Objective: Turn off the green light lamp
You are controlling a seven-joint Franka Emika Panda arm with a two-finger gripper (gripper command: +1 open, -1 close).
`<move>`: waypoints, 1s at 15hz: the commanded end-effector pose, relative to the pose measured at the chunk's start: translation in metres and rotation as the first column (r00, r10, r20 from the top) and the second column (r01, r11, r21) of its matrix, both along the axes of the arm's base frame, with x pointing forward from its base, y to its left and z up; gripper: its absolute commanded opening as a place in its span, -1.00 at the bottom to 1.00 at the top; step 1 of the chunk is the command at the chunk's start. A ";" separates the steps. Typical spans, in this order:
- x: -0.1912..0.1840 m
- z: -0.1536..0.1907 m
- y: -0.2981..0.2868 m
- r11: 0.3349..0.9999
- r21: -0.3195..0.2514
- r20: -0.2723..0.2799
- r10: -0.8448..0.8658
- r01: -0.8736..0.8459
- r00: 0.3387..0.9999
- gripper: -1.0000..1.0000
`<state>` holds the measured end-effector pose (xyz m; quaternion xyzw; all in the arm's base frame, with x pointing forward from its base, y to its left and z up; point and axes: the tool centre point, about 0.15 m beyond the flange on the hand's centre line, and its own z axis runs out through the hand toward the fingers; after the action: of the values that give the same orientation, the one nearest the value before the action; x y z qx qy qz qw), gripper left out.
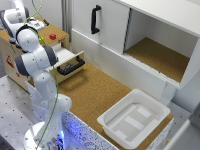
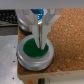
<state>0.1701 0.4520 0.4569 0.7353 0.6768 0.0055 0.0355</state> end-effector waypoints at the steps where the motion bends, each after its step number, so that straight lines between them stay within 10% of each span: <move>1: -0.020 0.064 -0.016 0.999 0.004 0.118 -0.032 0.032 0.993 -1.00; 2: -0.020 0.077 -0.019 0.999 -0.010 0.151 -0.034 0.036 0.988 1.00; 8: 0.002 0.069 -0.022 0.996 -0.089 0.165 0.003 0.012 0.986 1.00; 15: 0.031 0.049 -0.026 0.998 -0.037 0.135 0.058 -0.054 0.989 1.00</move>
<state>0.1695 0.4209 0.5194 0.7324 0.6725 0.0510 0.0933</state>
